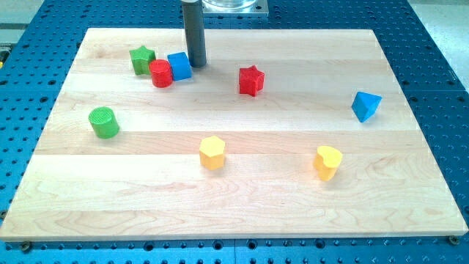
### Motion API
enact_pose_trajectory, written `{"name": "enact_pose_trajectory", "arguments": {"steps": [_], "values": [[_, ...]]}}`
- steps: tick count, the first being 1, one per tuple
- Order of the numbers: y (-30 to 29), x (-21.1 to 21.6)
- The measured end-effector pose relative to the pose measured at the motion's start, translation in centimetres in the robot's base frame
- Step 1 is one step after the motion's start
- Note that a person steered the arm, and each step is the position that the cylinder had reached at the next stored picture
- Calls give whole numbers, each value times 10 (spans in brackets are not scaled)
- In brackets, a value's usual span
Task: Separate the red circle from the blue cube
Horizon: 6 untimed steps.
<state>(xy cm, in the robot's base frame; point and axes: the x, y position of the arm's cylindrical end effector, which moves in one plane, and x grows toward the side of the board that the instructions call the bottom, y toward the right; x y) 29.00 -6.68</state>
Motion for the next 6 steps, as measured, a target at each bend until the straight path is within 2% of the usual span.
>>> {"name": "enact_pose_trajectory", "arguments": {"steps": [1, 2, 3, 5, 6], "values": [[-25, 44], [-28, 54], [-12, 28], [-59, 23], [-118, 72]]}}
